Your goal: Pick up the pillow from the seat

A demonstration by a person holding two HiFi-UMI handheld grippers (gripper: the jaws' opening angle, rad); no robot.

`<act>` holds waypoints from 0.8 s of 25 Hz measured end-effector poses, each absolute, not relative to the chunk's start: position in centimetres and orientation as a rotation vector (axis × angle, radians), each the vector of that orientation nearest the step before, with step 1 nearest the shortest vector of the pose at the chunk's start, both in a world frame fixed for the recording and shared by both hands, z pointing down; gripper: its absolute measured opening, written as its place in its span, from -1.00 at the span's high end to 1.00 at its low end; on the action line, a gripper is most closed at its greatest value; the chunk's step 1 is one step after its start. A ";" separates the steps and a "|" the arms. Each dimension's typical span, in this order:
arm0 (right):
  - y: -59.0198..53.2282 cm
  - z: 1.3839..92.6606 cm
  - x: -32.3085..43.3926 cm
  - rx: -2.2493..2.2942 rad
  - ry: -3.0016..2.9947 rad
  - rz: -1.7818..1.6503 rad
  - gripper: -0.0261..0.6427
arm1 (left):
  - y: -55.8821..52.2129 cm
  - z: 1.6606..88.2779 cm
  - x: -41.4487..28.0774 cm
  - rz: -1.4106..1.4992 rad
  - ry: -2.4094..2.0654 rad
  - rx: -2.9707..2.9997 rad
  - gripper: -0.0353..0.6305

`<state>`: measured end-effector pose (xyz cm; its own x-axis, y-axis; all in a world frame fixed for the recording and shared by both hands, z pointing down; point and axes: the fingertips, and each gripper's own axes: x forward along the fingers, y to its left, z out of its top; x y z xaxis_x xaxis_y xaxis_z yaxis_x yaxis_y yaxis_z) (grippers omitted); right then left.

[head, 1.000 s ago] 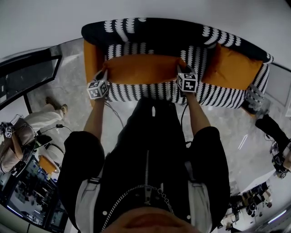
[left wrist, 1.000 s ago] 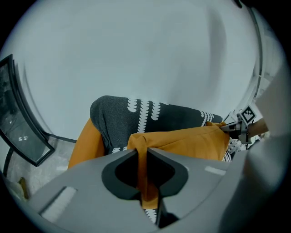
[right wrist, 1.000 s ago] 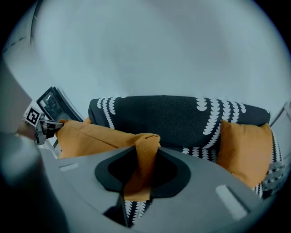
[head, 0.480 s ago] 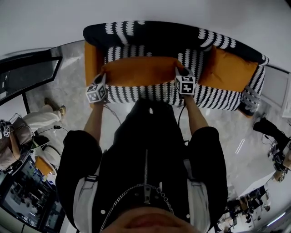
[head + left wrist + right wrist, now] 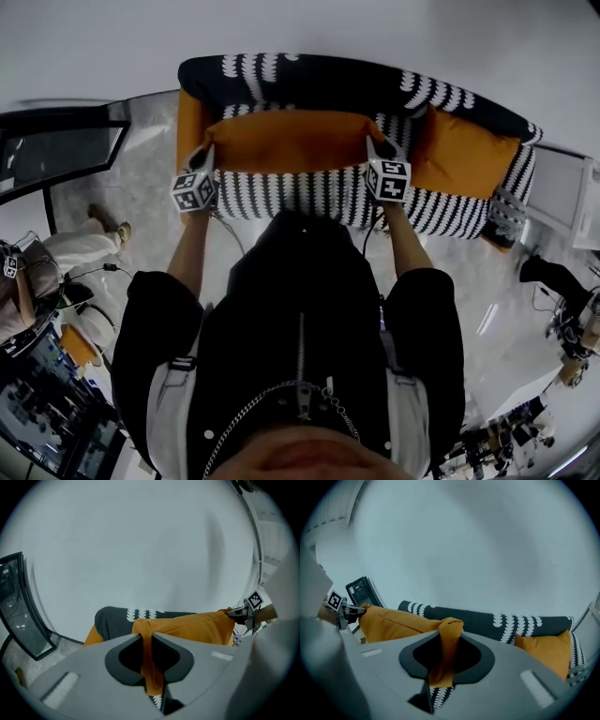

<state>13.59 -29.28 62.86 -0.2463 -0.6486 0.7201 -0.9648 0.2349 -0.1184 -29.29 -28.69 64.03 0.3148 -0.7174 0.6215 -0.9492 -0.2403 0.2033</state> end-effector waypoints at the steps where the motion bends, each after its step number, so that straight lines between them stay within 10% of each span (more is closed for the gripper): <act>1: -29.4 62.0 13.7 1.485 -1.987 0.756 0.71 | -29.0 63.2 -29.2 0.538 -1.477 2.051 0.80; 20: -30.6 50.5 15.8 1.627 -2.128 0.583 0.72 | -30.7 52.2 -27.1 0.428 -1.597 2.176 0.80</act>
